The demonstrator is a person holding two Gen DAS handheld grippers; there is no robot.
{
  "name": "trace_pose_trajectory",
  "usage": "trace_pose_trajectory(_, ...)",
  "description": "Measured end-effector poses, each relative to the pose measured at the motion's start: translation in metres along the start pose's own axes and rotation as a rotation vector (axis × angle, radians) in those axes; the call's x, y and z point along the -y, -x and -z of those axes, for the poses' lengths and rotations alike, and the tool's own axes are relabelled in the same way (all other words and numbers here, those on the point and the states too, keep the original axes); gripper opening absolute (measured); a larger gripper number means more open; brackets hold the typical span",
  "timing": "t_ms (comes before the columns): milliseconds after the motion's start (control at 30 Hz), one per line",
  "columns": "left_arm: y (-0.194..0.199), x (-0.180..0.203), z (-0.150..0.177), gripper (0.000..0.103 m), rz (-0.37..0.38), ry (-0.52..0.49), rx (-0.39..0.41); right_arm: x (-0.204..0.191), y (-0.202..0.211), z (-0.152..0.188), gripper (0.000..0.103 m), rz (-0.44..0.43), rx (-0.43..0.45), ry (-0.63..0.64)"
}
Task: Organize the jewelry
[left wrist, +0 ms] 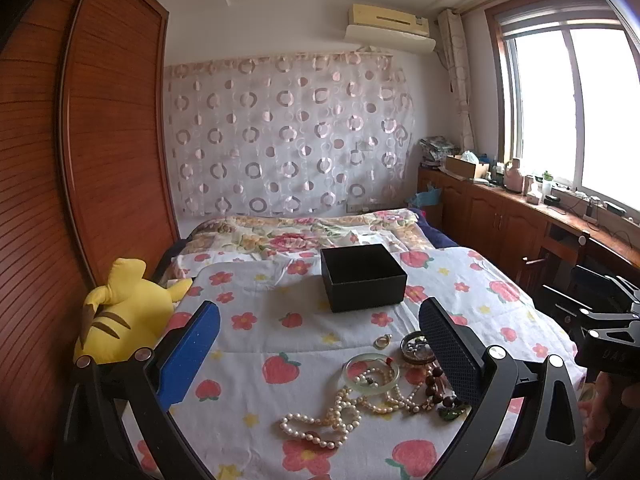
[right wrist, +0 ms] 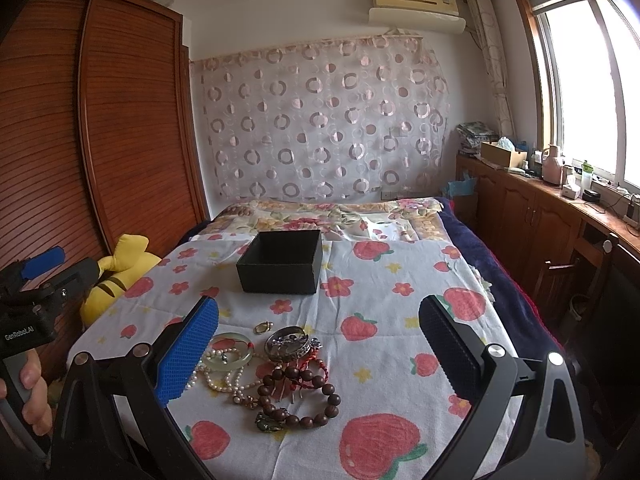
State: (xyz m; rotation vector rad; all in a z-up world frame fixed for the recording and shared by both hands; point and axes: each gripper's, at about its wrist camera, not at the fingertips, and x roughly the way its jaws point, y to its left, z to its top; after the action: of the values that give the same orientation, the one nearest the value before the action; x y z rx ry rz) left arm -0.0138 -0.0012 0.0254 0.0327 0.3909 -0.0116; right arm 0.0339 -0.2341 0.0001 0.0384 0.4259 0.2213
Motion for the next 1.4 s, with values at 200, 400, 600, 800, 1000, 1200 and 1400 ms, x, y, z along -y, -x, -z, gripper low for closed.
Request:
trace_pose_trajectory(200,0.002,0.0,-0.004,0.096,0.001,0.002,0.004,-0.002,0.002,-0.002,0.101,0.001,0.004,0.0)
trace_pose_trajectory(400,0.003,-0.001,-0.005,0.096,0.001,0.001,0.007,-0.002,0.002,-0.003,0.101,0.0,0.002,0.001)
trace_pose_trajectory(600,0.004,-0.001,-0.005,0.096,0.001,0.0,0.01,-0.002,0.002,-0.003,0.101,-0.001,0.004,0.0)
trace_pose_trajectory(800,0.005,0.0,-0.006,0.096,0.0,-0.002,0.011,-0.002,0.002,-0.002,0.101,-0.002,0.005,-0.001)
trace_pose_trajectory(1000,0.005,0.0,-0.005,0.096,0.0,-0.001,0.013,-0.001,0.006,-0.003,0.101,-0.003,0.002,-0.002)
trace_pose_trajectory(1200,0.007,-0.003,-0.006,0.096,0.0,0.006,0.005,-0.014,0.008,-0.008,0.101,-0.009,-0.011,0.001)
trace_pose_trajectory(1400,-0.003,-0.012,0.002,0.096,-0.007,0.016,-0.017,-0.024,-0.007,-0.007,0.101,-0.037,-0.039,0.022)
